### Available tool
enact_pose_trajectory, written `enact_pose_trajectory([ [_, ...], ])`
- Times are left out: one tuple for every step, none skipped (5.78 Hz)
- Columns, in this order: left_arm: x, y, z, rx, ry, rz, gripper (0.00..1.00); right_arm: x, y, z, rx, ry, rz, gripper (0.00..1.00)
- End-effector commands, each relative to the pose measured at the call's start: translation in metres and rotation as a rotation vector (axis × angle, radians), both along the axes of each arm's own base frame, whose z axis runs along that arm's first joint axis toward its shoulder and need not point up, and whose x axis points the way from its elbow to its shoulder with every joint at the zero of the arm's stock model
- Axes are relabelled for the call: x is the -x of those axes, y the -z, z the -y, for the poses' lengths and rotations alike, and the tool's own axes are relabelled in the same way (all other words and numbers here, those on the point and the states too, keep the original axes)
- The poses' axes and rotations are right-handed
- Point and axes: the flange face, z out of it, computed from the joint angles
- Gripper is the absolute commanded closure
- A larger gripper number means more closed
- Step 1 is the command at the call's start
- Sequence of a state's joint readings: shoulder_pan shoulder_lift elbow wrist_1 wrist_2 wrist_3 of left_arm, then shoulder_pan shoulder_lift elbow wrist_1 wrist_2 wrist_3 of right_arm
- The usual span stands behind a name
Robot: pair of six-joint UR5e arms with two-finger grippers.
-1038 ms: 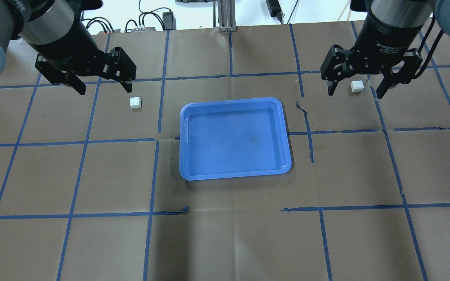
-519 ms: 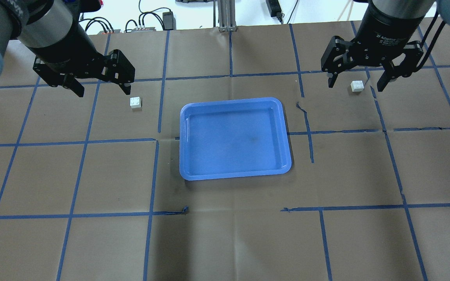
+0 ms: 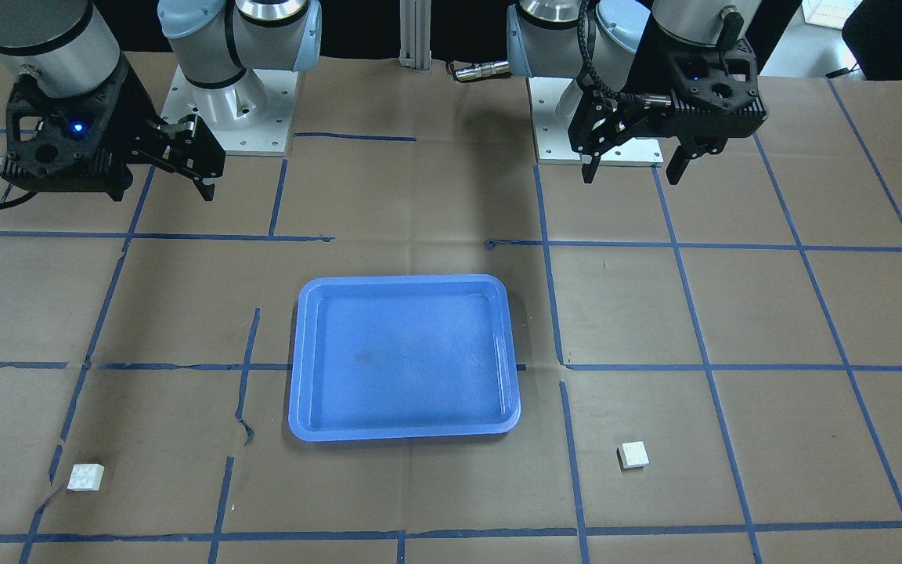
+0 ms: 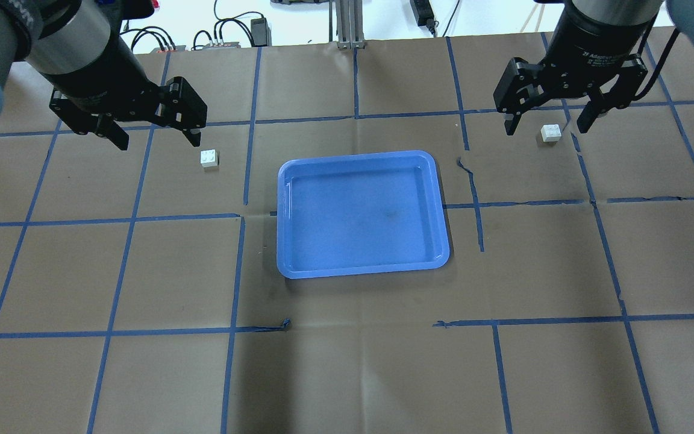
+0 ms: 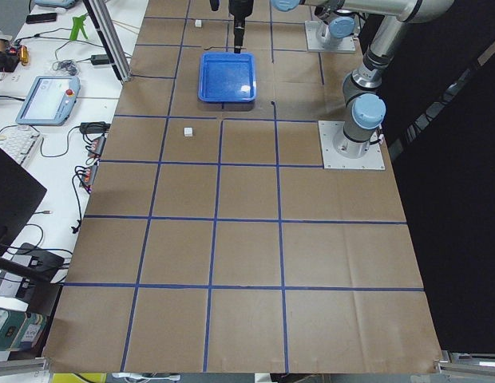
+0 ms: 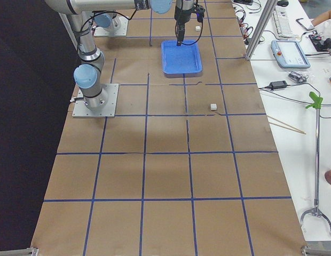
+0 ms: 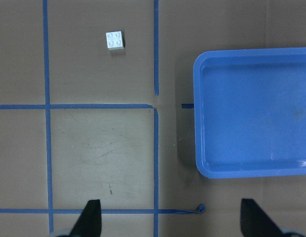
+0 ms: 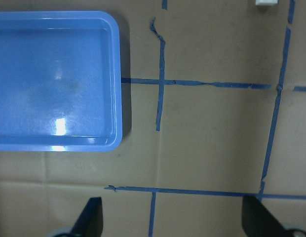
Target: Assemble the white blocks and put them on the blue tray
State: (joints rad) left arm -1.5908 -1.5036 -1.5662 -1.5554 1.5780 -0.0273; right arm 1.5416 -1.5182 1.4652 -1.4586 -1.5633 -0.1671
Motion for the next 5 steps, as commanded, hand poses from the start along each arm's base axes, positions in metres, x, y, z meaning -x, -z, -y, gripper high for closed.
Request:
enact_pose_trajectory([
  [0.000,-0.001,-0.001,0.000,-0.001,0.002,0.01,0.032,0.009,0.021,0.018,-0.354,0.024,0.00],
  [0.000,-0.001,-0.001,0.002,-0.001,0.002,0.01,0.070,0.018,0.038,0.012,-0.485,0.039,0.00],
  [-0.004,-0.001,0.000,0.002,-0.007,0.002,0.01,0.102,0.025,0.056,0.016,-0.612,0.048,0.00],
  [-0.025,-0.001,0.006,0.002,-0.055,-0.004,0.01,0.116,0.031,0.083,0.050,-0.809,0.035,0.01],
  [-0.053,0.011,0.028,-0.024,-0.105,-0.006,0.01,0.129,0.041,0.113,0.062,-0.995,0.033,0.01],
])
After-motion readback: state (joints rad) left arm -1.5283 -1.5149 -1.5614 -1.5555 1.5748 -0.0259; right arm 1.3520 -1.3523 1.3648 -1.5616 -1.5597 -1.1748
